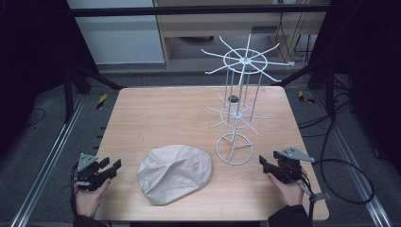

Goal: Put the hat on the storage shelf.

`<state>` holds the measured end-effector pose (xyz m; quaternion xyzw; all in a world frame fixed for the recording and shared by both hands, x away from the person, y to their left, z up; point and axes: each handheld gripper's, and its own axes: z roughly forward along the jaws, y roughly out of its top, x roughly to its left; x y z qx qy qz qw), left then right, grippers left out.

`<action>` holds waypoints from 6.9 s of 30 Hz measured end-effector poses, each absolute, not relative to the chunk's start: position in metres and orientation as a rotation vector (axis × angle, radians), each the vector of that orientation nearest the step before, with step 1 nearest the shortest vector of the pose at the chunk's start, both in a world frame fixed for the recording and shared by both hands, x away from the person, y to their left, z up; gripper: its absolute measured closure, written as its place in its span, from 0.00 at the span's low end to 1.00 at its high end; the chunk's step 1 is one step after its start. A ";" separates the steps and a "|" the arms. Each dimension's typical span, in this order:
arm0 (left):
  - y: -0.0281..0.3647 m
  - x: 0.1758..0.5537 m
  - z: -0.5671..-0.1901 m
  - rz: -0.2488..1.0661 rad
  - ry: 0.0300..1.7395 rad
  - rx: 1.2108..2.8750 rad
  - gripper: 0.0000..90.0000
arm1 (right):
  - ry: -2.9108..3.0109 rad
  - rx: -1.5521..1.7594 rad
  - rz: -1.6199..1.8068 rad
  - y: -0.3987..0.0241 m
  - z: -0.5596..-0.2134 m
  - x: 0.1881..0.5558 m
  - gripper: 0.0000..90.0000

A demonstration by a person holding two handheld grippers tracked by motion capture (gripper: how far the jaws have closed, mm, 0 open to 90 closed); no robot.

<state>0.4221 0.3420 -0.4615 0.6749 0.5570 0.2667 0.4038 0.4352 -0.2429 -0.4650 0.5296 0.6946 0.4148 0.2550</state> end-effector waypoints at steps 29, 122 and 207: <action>0.298 0.393 -0.430 0.548 1.149 1.841 1.00 | 2.020 1.352 1.157 -0.217 -0.453 0.427 0.72; 0.247 0.403 -0.443 0.553 1.128 1.979 0.95 | 2.412 1.017 1.240 -0.077 -0.475 0.445 1.00; 0.249 0.408 -0.465 0.535 1.154 2.068 1.00 | 2.334 1.000 1.132 -0.067 -0.488 0.459 1.00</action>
